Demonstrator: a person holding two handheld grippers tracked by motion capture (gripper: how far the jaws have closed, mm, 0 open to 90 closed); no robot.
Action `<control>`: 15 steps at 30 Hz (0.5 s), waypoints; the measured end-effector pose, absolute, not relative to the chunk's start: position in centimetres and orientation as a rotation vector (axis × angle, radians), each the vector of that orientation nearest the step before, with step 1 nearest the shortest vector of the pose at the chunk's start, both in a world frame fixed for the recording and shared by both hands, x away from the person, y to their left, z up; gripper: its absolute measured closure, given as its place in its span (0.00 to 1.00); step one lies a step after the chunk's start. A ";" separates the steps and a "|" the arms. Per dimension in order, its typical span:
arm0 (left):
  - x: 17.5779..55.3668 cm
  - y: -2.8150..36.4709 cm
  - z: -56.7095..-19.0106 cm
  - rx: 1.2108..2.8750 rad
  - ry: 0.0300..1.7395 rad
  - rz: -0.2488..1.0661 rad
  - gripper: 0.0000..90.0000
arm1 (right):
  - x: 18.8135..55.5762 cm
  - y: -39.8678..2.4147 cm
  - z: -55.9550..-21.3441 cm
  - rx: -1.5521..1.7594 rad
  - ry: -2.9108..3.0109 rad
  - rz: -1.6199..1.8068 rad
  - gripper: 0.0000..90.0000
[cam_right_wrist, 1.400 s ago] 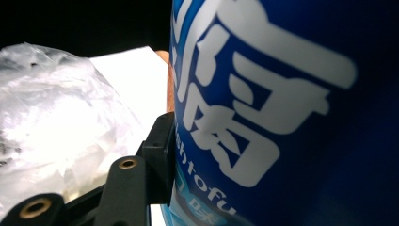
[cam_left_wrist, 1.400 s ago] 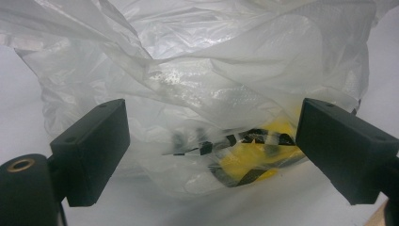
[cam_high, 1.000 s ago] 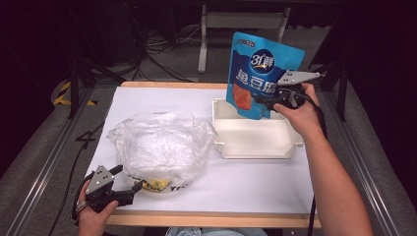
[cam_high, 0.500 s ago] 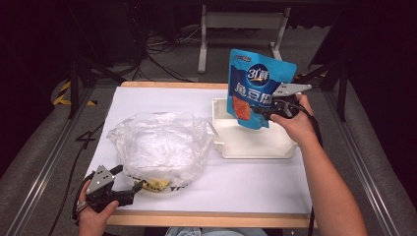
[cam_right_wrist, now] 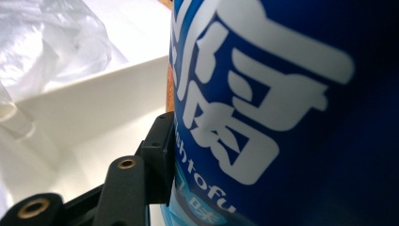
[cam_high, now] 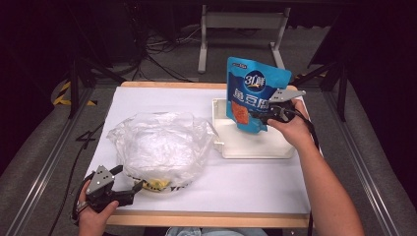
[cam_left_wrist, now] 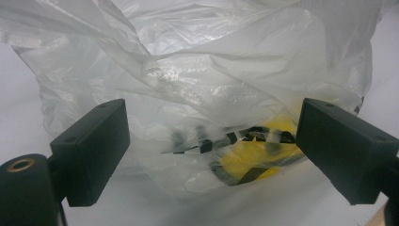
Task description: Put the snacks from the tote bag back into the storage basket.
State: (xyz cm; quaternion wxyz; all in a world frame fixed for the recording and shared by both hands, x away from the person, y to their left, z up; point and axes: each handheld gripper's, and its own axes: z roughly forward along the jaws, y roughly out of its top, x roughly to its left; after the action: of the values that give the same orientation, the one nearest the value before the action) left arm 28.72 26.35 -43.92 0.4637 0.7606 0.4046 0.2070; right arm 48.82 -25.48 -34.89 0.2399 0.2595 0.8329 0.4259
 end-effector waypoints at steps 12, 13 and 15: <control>28.7 26.3 -43.9 1.874 0.997 0.510 0.13 | 49.1 -25.9 -36.4 0.734 2.288 1.171 0.57; 28.8 26.3 -43.9 1.875 0.996 0.511 0.13 | 49.1 -25.9 -36.5 0.737 2.287 1.172 0.57; 28.8 26.3 -43.9 1.875 0.997 0.511 0.13 | 49.2 -25.9 -36.7 0.743 2.290 1.174 0.57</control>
State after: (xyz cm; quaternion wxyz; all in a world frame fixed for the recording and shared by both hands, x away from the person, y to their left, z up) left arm 28.77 26.31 -43.95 0.4607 0.7621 0.4050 0.2075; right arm 49.23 -25.94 -36.67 0.2296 0.2699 0.8321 0.4267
